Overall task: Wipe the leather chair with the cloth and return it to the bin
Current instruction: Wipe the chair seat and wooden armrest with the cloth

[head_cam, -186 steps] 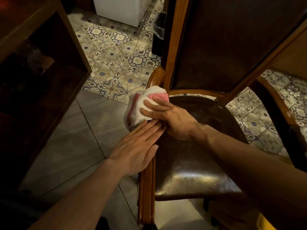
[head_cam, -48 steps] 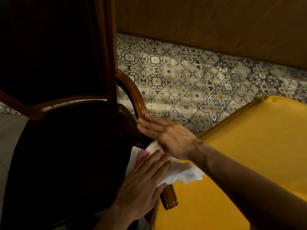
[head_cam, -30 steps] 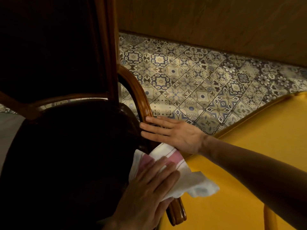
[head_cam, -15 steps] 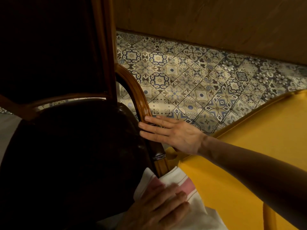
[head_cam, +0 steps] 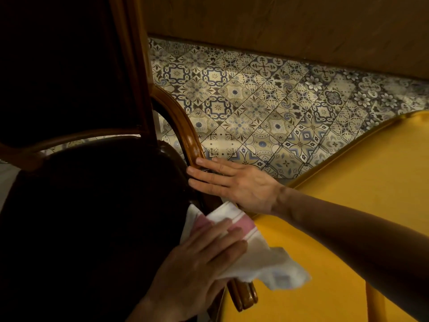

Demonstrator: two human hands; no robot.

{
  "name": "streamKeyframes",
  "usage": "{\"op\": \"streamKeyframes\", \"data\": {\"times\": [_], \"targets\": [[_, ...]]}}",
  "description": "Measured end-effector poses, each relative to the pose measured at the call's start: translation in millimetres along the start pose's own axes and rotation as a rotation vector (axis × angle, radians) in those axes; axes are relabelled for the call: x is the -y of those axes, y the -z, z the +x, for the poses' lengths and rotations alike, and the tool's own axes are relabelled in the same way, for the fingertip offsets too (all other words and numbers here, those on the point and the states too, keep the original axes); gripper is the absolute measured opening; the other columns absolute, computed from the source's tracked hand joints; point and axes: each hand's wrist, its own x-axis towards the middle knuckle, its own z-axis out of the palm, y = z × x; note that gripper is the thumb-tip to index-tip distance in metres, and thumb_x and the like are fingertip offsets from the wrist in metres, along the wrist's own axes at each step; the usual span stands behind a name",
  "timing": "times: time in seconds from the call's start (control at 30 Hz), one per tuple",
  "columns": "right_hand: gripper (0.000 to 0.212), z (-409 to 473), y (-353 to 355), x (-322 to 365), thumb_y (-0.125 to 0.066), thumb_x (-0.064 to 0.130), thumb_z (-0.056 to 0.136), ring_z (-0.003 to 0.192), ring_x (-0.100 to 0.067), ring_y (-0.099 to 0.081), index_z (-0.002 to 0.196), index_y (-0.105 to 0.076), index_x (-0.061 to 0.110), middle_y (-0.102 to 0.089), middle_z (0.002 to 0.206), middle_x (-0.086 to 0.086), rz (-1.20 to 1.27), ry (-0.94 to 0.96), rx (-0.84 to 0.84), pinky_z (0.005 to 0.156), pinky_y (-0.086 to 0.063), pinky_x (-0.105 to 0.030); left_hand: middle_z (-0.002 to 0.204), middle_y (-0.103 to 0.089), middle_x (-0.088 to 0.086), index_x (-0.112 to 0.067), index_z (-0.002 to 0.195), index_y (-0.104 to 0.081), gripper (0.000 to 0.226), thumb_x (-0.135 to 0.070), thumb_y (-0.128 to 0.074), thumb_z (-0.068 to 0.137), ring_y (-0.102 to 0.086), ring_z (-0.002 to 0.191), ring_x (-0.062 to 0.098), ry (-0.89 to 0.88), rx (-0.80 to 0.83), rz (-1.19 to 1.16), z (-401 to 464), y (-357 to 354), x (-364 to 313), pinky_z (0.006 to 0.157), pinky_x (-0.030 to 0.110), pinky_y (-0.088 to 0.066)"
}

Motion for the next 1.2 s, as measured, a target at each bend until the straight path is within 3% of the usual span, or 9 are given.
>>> {"op": "streamKeyframes", "data": {"times": [0.13,0.3,0.47,0.6,0.7,0.77,0.93,1.03,1.2], "targets": [[0.063,-1,-1,2,-0.046,-0.001,0.105,0.157,-0.023,-0.012,0.161,-0.021,0.013,-0.016,0.170,-0.006,0.024,0.004,0.021,0.126,-0.019,-0.042,0.161,-0.035,-0.011,-0.028,0.150,-0.045,0.049,-0.043,-0.046,0.103,-0.019,0.154,0.015,0.005,-0.057,0.014,5,2,3,0.125,0.041,-0.013],[0.056,-9,-10,8,-0.038,0.003,0.108,0.158,-0.021,-0.008,0.161,-0.019,0.009,-0.014,0.170,-0.008,0.086,-0.016,0.000,0.127,-0.015,-0.040,0.153,-0.048,-0.010,-0.026,0.138,-0.061,0.042,-0.039,-0.050,0.100,-0.033,0.149,0.016,0.025,-0.174,0.031,7,3,-11,0.125,0.039,-0.012],[0.060,-12,-12,13,-0.029,-0.001,0.104,0.158,-0.019,-0.003,0.162,-0.014,0.010,-0.010,0.171,-0.006,0.133,-0.047,-0.002,0.126,-0.017,-0.040,0.136,-0.065,-0.009,-0.029,0.124,-0.072,0.035,-0.034,-0.046,0.101,-0.057,0.131,0.018,-0.038,-0.243,0.154,4,4,-23,0.109,0.047,-0.046],[0.082,-12,-12,16,-0.054,-0.010,0.094,0.158,-0.019,-0.002,0.162,-0.013,0.011,-0.009,0.171,-0.005,0.143,-0.078,-0.014,0.126,-0.018,-0.039,0.134,-0.065,-0.011,-0.029,0.133,-0.049,0.032,-0.024,-0.026,0.112,-0.062,0.125,0.015,-0.135,-0.099,0.267,-9,-9,-18,0.096,0.041,-0.056],[0.082,-13,-12,18,-0.053,-0.010,0.094,0.158,-0.018,-0.001,0.162,-0.012,0.012,-0.008,0.171,-0.004,0.142,-0.088,-0.004,0.126,-0.018,-0.039,0.147,-0.056,-0.009,-0.033,0.146,-0.043,0.051,-0.027,-0.015,0.104,-0.056,0.132,0.013,-0.145,0.197,0.496,-11,1,-1,0.098,0.029,-0.054],[0.076,-13,-12,18,-0.049,-0.006,0.099,0.158,-0.018,-0.001,0.162,-0.012,0.012,-0.008,0.171,-0.004,0.139,-0.088,-0.003,0.126,-0.018,-0.039,0.151,-0.051,-0.009,-0.036,0.147,-0.043,0.051,-0.037,-0.014,0.105,-0.054,0.134,0.011,-0.151,0.235,0.504,-18,9,7,0.100,0.027,-0.053],[0.060,-14,-13,21,-0.036,0.003,0.107,0.158,-0.018,-0.003,0.162,-0.013,0.011,-0.009,0.171,-0.005,0.122,-0.100,0.007,0.126,-0.016,-0.037,0.152,-0.049,-0.011,-0.030,0.135,-0.061,0.037,-0.031,-0.041,0.104,-0.041,0.145,0.014,-0.167,-0.014,0.076,-12,14,7,0.109,0.046,-0.046],[0.064,-14,-12,22,-0.042,0.001,0.106,0.157,-0.017,-0.004,0.162,-0.013,0.012,-0.009,0.171,-0.004,0.122,-0.111,0.008,0.127,-0.017,-0.036,0.150,-0.051,-0.012,-0.029,0.134,-0.063,0.039,-0.030,-0.054,0.096,-0.036,0.147,0.013,-0.132,-0.028,0.050,-8,20,8,0.113,0.045,-0.041],[0.068,-14,-7,22,-0.047,-0.001,0.104,0.157,-0.016,-0.007,0.162,-0.014,0.013,-0.010,0.171,-0.003,0.127,-0.115,0.012,0.126,-0.018,-0.035,0.153,-0.047,-0.012,-0.028,0.140,-0.057,0.049,-0.022,-0.052,0.091,-0.028,0.150,0.012,-0.065,-0.064,0.021,-4,21,10,0.121,0.041,-0.029]]}}
